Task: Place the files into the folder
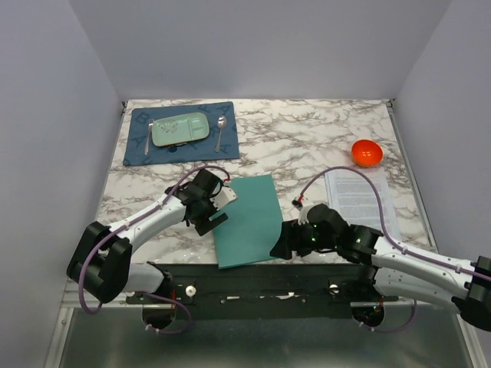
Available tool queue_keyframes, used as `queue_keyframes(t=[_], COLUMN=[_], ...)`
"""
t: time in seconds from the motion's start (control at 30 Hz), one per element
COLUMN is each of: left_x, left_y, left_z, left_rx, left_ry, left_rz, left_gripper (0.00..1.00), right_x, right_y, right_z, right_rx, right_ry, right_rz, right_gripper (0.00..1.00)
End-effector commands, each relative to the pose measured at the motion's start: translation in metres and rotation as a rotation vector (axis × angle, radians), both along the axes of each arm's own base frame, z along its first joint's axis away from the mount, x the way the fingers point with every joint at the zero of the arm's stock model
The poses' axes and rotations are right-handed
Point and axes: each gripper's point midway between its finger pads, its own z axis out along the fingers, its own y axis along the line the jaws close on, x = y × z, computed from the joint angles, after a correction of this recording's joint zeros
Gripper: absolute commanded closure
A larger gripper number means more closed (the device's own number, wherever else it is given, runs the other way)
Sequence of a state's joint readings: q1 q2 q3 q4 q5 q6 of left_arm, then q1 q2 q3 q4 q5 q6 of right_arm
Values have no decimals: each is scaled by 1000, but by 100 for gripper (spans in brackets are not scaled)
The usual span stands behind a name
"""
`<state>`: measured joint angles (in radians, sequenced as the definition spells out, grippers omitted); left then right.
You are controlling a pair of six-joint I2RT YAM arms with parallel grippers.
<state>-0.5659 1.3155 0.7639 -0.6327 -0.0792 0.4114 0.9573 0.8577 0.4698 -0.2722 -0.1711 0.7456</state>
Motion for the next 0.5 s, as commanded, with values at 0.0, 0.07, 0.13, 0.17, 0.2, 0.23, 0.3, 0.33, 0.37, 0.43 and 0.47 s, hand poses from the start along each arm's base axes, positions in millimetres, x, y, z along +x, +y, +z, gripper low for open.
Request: queue_keyframes(t=[0.0,0.07,0.13,0.17,0.2,0.23,0.3,0.33,0.37,0.43,0.47], left_x=[-4,-5,-4,-4,-4,-3,-3,-3,-4,-8,-8], left_y=[12,10,4,1,-3,-7,-15,-19,-22,-29,-30], left_z=[-10,-14,-18,-18,-19,-19,-20,-21,-22,-24,-24], left_rx=[50,44,31,24,16,9,1,2,-2,-2,0], left_ry=[-5,5,18,21,26,31,40,54,66,92,94], left_rz=[1,4,5,3,5,0,-10,-17,-22,-34,-39], left_gripper=[1,1,1,1,1,1,1,1,1,1,1], right_x=[-34,-41,-41,-42,-39,-39,-36,-34,-30,-20,-17], right_y=[6,5,7,6,6,5,3,3,3,2,2], right_z=[-22,-37,-45,-51,-58,-63,-75,-77,-81,-87,-88], right_rx=[-45,-81,-95,-103,-120,-130,-158,-166,-182,-217,-225], right_ry=[63,103,118,134,140,148,165,165,173,156,155], right_rz=[174,196,192,187,169,159,124,113,85,38,20], right_gripper=[18,17,17,17,17,17,17,17,17,17,17])
